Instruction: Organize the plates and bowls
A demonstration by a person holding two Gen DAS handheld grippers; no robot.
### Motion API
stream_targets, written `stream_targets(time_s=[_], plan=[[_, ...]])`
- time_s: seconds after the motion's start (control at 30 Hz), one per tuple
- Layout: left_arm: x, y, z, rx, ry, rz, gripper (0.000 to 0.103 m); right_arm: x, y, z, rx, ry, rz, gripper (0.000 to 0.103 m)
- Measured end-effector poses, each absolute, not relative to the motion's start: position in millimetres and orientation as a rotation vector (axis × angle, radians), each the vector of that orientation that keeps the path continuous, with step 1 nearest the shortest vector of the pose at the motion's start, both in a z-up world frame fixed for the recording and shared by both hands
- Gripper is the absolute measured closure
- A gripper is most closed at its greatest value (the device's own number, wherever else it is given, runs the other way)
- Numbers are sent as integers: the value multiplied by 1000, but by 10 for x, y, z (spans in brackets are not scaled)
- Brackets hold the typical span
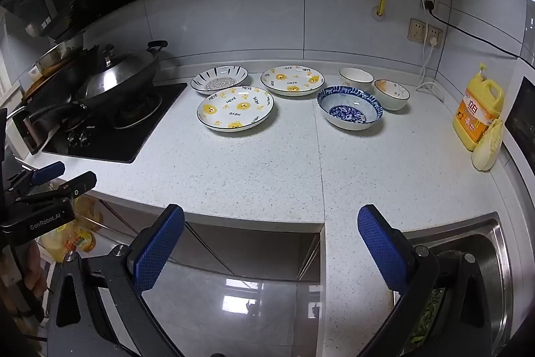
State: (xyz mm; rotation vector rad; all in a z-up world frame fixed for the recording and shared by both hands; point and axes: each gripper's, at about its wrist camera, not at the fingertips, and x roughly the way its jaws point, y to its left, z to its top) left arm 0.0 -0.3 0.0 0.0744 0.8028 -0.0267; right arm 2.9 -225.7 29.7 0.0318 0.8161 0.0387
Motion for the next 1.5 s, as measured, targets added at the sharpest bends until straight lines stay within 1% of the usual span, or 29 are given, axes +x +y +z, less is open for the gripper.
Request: stream_targets(time_s=[0.53, 1.5], plan=[[-30, -30, 39, 71, 802, -30, 25, 38, -2244, 284, 31, 815, 38, 1], [-24, -24, -56, 70, 813, -28, 25, -2, -2268, 220, 32, 822, 35, 1]])
